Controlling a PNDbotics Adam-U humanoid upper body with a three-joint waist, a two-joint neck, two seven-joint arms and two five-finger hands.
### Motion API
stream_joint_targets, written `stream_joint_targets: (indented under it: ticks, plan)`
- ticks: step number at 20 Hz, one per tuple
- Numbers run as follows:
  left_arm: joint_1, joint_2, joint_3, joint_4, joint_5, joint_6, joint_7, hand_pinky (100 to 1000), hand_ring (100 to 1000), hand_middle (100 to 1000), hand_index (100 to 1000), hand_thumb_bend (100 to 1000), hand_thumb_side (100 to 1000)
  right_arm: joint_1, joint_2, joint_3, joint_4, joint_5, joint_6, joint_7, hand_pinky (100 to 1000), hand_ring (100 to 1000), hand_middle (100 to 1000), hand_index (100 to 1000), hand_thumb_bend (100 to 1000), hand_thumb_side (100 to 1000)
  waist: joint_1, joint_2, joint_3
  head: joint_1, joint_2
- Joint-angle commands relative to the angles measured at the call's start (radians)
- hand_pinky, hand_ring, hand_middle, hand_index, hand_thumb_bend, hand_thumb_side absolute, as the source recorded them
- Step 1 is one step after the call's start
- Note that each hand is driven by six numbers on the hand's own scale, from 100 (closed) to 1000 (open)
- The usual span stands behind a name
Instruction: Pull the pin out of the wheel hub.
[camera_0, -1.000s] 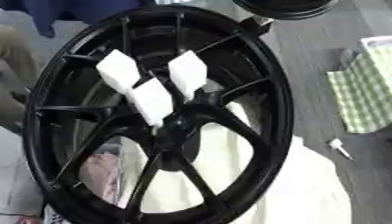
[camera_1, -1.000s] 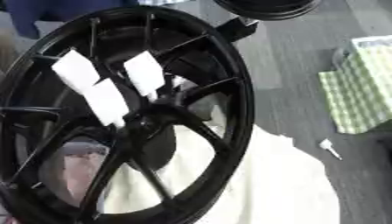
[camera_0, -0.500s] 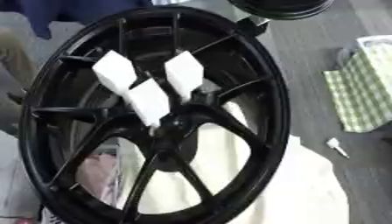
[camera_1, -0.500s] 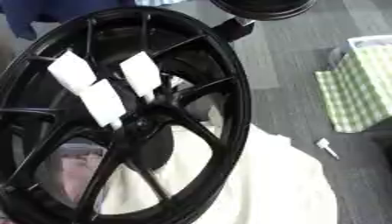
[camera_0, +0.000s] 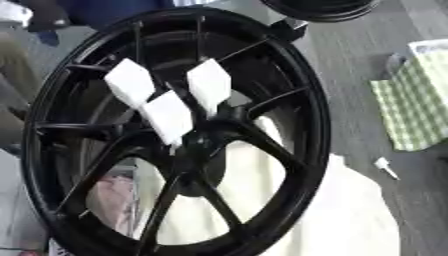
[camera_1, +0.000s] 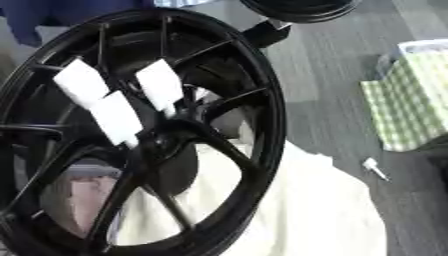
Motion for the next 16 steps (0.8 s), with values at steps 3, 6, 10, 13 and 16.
stream_joint_targets:
  ticks: [3,6,10,13,16]
  plan:
    - [-0.015,0.028,-0.034,-0.001,-0.087,-0.017,-0.005,898,876,773,875,489,332,-0.009,-0.024,-0.01,-0.004,0.001,0.021,-0.028,550,612,524,647,100,548,-0.001,-0.029,-0.002,0.009,-0.01]
    - [-0.018,0.02,-0.049,0.02,-0.129,-0.018,-0.005,891,873,766,878,493,345,-0.008,-0.023,-0.01,-0.004,0.001,0.021,-0.029,549,612,523,647,100,551,-0.002,-0.028,-0.001,0.012,-0.006]
    - [-0.015,0.013,-0.072,0.035,-0.156,-0.027,-0.005,891,875,769,892,510,357,-0.008,-0.023,-0.009,-0.004,-0.001,0.02,-0.031,549,612,523,646,100,546,-0.003,-0.026,0.001,0.017,-0.004]
    - [-0.011,0.01,-0.096,0.034,-0.159,-0.036,-0.005,889,877,776,896,520,372,-0.009,-0.022,-0.009,-0.003,-0.002,0.02,-0.032,548,612,523,646,100,555,-0.003,-0.026,0.003,0.021,-0.003]
    - [-0.013,-0.003,-0.128,0.049,-0.163,-0.038,-0.005,883,873,772,888,531,381,-0.011,-0.02,-0.007,-0.002,-0.003,0.019,-0.031,548,611,523,645,100,561,-0.004,-0.026,0.005,0.023,-0.003]
